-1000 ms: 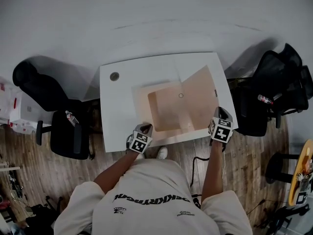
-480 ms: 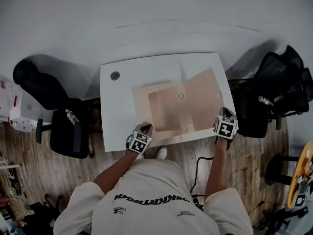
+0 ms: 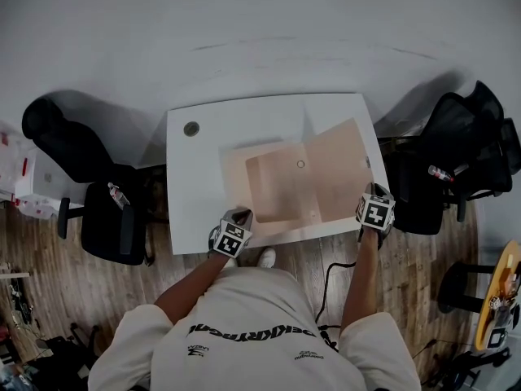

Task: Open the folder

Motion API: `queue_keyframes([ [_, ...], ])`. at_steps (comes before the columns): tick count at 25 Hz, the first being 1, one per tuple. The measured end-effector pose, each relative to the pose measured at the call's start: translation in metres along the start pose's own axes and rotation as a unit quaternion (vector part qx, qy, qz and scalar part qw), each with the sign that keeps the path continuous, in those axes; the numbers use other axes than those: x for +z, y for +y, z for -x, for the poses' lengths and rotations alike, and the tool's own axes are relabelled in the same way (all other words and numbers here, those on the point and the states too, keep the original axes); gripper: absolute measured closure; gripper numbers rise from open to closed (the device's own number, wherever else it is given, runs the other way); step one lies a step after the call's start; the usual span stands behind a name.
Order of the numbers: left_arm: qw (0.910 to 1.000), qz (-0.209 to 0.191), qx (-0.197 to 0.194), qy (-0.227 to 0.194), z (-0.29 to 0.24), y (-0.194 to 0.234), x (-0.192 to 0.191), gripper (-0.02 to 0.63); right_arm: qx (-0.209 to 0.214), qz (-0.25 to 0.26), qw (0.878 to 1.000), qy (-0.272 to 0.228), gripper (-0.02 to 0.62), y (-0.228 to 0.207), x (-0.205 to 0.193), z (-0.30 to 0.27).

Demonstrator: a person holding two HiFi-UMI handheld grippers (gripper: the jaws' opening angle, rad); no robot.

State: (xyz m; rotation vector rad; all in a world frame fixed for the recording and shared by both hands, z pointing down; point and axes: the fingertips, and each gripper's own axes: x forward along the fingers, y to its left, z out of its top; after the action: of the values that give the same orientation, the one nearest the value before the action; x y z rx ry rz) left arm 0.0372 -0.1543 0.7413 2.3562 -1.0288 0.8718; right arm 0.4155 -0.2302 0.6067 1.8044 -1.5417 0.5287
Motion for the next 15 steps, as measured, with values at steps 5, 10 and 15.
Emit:
queue_keyframes([
  [5, 1.0000, 0.004, -0.004, 0.004, 0.002, -0.001, 0.002, 0.609, 0.004, -0.006, 1.000, 0.005, 0.554, -0.002, -0.001, 0.000],
  [10, 0.9999, -0.006, 0.007, 0.009, 0.001, 0.006, 0.005, 0.607, -0.001, -0.017, 1.000, 0.012, 0.554, -0.003, -0.007, 0.005],
  [15, 1.0000, -0.001, 0.009, 0.004, 0.002, 0.009, 0.006, 0.607, 0.000, -0.031, 1.000, 0.005, 0.548, -0.003, -0.009, 0.010],
])
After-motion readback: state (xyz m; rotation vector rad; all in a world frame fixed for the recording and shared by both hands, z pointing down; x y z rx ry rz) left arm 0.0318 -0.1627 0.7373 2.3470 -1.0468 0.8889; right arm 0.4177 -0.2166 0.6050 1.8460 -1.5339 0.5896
